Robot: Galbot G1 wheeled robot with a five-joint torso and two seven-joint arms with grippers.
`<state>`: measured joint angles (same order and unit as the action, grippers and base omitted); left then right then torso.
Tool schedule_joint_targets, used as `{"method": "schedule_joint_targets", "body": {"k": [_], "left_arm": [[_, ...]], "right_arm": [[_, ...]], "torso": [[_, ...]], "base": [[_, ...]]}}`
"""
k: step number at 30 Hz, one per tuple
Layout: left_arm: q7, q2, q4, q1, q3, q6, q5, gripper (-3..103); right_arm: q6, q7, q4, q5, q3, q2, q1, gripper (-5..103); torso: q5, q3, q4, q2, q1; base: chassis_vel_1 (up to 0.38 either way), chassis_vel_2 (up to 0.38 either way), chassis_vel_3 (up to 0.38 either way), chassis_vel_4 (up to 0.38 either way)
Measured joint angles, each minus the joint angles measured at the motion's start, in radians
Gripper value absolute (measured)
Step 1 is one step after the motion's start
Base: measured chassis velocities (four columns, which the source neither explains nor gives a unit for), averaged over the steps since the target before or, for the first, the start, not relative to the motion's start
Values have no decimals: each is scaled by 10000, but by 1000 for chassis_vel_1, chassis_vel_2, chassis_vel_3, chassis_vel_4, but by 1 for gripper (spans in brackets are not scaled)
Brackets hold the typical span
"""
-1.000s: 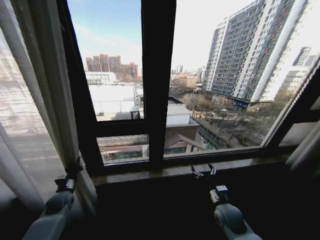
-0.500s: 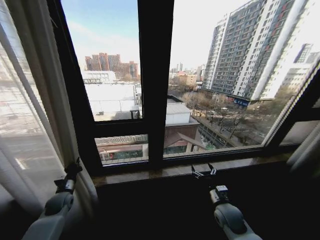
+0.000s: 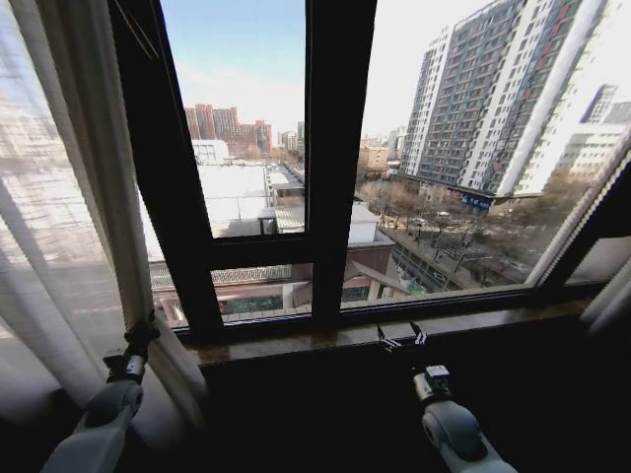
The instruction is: Open the curtains by pulling them apart, changing their state from closed to fully open.
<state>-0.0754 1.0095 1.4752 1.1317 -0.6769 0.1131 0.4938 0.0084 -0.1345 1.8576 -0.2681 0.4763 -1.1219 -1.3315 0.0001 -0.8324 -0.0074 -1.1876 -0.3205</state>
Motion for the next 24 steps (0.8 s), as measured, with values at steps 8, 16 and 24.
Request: {"method": "schedule_joint_targets", "body": {"k": [8, 16, 24], "left_arm": [[-16, -13, -15, 29, -29, 21, 6, 0], [-22, -13, 12, 80, -56, 26, 8, 0], [-27, 11, 10, 105, -76, 31, 7, 0]], "right_arm": [[0, 0, 0, 0, 0, 0, 0, 100], [0, 0, 0, 0, 0, 0, 0, 100], [0, 0, 0, 0, 0, 0, 0, 100]], "torso": [[0, 0, 0, 0, 0], [-1, 1, -1, -1, 1], [0, 0, -2, 0, -1]], "base": [[383, 315, -375, -318], [391, 332, -391, -335], [376, 338, -392, -331]]}}
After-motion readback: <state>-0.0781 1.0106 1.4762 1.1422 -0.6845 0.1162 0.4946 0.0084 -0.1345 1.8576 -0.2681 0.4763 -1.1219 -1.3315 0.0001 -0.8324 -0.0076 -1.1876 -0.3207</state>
